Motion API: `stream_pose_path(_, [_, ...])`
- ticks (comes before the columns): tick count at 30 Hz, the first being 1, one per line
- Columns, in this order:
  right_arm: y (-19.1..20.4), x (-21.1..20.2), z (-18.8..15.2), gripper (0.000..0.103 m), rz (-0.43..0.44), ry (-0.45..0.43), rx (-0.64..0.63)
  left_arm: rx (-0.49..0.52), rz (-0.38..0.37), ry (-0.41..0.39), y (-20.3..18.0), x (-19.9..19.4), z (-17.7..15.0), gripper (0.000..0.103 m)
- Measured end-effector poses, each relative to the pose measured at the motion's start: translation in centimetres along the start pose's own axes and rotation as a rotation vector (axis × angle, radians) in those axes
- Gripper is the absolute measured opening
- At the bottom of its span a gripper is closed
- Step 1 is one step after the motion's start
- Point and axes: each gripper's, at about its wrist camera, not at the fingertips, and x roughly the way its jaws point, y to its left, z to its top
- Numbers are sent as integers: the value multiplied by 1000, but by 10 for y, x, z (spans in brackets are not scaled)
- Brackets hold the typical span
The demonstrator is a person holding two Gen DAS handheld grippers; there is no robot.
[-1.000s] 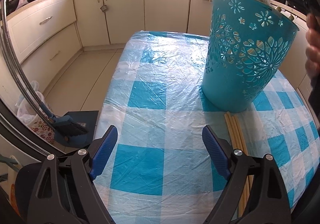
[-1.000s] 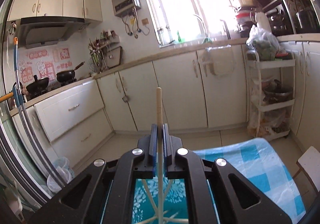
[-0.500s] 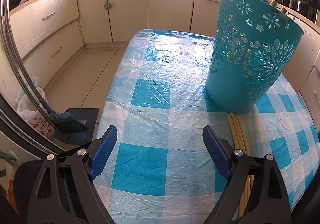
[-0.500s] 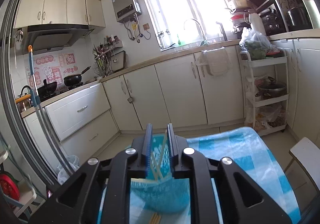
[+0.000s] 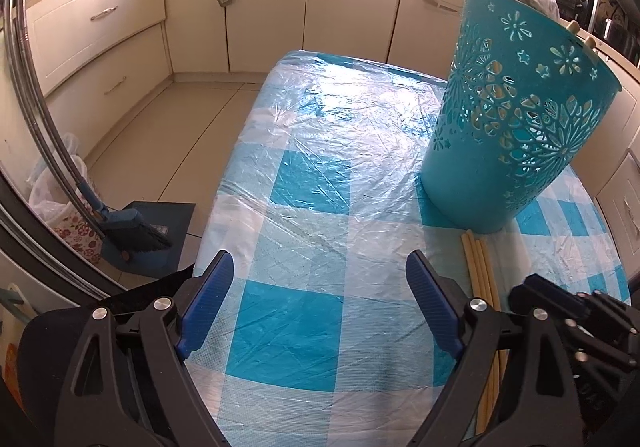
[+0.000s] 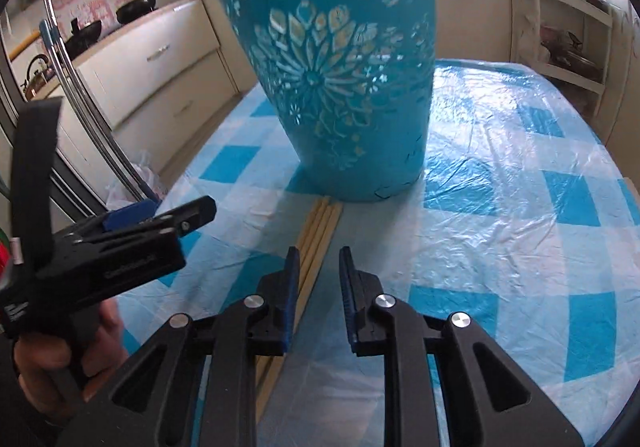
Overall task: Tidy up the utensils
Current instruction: 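Close the right tool on a chopstick while the left tool reaches to the bundle, then grasp a chopstick from the bundle with the left tool and lift it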
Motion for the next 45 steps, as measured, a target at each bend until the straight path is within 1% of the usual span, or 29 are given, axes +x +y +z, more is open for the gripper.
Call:
stream_pose_path(2, [3,9,1,20,-23,21,-13,-3,-2,0,1,0,0,84])
stream_pose_path(5, [6,11,1,19,-41,17,-32,-2,-4,1,0,0,0,85])
stream_pose_path(6, [7,11,-1,18,-46,17,-39,-1,-4,0,0,0,0,85])
stream_pose_path(9, [6,15,1,11,-60,29,-49,6,-2,-1,-2,0,-1,85])
stream_pose_path(14, [1,13,-2,10,-62,36,-70,14,-4,-4,-3,-2,-1,85])
stream_pose_path(17, [-5,7,-8,9,-74,42,-80,51,-26,-16,-11,-7,-2,85])
stream_pose_path(20, [-20,-1,-12,8,-84,43,-59,102,-91,-1,-27,-11,-2,85])
stream_pose_path(23, [-34,-8,-14,8,-79,35,-23,164,-98,15,-47,-10,-4,85])
stream_pose_path(27, [-36,-12,-16,7,-64,26,-2,213,-65,60,-67,-1,-8,85])
stream_pose_path(31, [-38,-12,-17,7,-43,23,10,236,-25,99,-74,8,-13,85])
stream_pose_path(36, [-43,-12,-17,7,-20,21,25,243,2,100,-79,5,-14,85])
stream_pose_path(41, [-46,-13,-17,8,-10,15,33,248,13,112,-84,5,-13,85])
stream_pose_path(43, [-47,-13,-16,8,-11,12,32,258,23,119,-89,8,-12,82])
stream_pose_path(44, [-47,-13,-17,8,-12,11,32,264,28,130,-92,11,-13,79])
stream_pose_path(45, [-48,-13,-17,8,-12,10,31,260,24,129,-93,11,-13,78])
